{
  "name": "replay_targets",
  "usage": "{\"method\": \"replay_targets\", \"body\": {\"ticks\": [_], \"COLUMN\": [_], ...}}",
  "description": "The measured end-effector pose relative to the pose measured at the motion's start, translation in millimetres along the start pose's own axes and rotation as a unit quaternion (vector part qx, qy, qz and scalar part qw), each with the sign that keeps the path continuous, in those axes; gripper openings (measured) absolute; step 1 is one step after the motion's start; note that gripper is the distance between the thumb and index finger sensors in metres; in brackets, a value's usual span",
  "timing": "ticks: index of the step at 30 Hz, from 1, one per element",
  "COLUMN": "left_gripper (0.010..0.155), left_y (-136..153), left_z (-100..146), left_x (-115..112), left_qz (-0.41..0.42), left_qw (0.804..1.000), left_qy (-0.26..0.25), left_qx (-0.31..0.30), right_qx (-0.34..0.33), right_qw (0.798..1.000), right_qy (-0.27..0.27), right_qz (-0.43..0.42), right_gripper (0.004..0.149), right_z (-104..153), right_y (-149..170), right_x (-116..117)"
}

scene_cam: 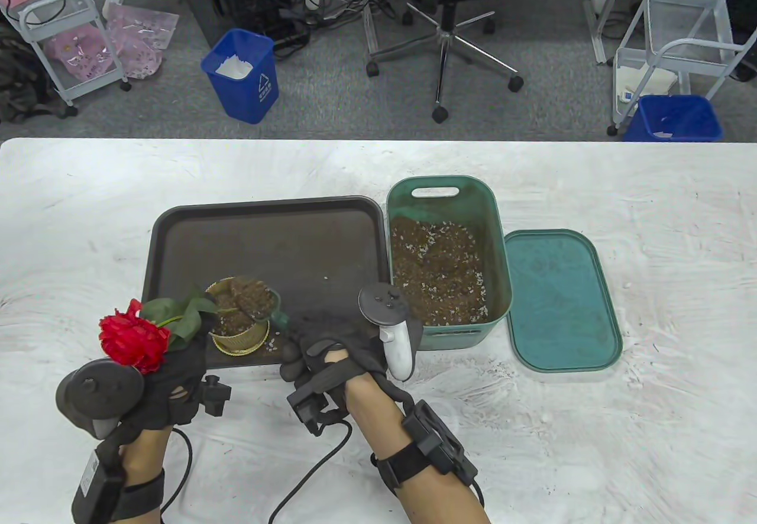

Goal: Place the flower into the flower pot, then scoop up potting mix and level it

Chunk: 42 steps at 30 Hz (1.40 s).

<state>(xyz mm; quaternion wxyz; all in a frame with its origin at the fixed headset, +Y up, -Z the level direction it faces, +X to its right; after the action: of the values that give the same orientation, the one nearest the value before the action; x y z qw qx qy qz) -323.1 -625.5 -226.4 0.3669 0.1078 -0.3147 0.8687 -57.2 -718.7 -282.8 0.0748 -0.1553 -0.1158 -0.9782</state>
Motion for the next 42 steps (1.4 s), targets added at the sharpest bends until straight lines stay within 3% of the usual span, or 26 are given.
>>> {"method": "replay_targets", "body": {"ticks": [8,22,25,28,29,33,38,41,42], "left_gripper": [0.044,0.044,0.044,0.044,0.044,0.044,0.044,0.044,0.044], "left_y": [-0.6,0.6,1.2,1.3,1.4,0.9,0.7,0.8,0.8], "left_z": [0.1,-0.2,-0.3,-0.4,-0.3,-0.4,-0.2,-0.2,-0.2], "left_x": [0.2,2.3,2.5,2.9,3.1,3.0,2.3,2.4,2.4], "left_qz": [-0.003,-0.001,-0.001,-0.002,-0.001,-0.002,-0.001,-0.001,-0.001], "left_qw": [1.0,1.0,1.0,1.0,1.0,1.0,1.0,1.0,1.0], "left_qy": [0.001,-0.003,-0.003,-0.003,-0.003,-0.002,0.0,0.0,0.0], "left_qx": [-0.002,0.002,0.003,0.004,0.004,0.003,0.002,0.002,0.002], "right_qx": [-0.075,-0.187,-0.211,-0.256,-0.272,-0.303,-0.311,-0.299,-0.287], "right_qw": [0.985,0.893,0.866,0.813,0.787,0.74,0.724,0.726,0.731], "right_qy": [0.032,0.06,0.064,0.072,0.077,0.09,0.11,0.129,0.142], "right_qz": [0.155,0.405,0.45,0.518,0.548,0.594,0.607,0.606,0.603], "right_gripper": [0.051,0.052,0.051,0.051,0.051,0.051,0.051,0.051,0.051], "right_z": [2.7,11.0,13.2,18.6,21.7,31.2,44.4,52.5,56.8], "right_y": [-28.3,-69.5,-77.4,-86.2,-88.7,-93.8,-115.2,-134.1,-145.2], "right_x": [0.9,36.9,45.4,55.6,59.4,65.7,52.3,29.7,12.5]}}
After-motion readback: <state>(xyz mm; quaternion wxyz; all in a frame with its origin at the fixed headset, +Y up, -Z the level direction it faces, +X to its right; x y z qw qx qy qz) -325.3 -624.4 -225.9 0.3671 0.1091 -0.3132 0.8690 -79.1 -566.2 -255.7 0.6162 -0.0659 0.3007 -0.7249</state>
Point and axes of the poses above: the tracker on the back of each hand, its own y axis roughly to the little-finger side, its own z axis roughly from the fingertips to the wrist, x = y × z, the point moved 4 cm from there along -z, roughly from the wrist to the fingertips, and after that the axes turned 10 degrees about -x, right-handed, at the moved point
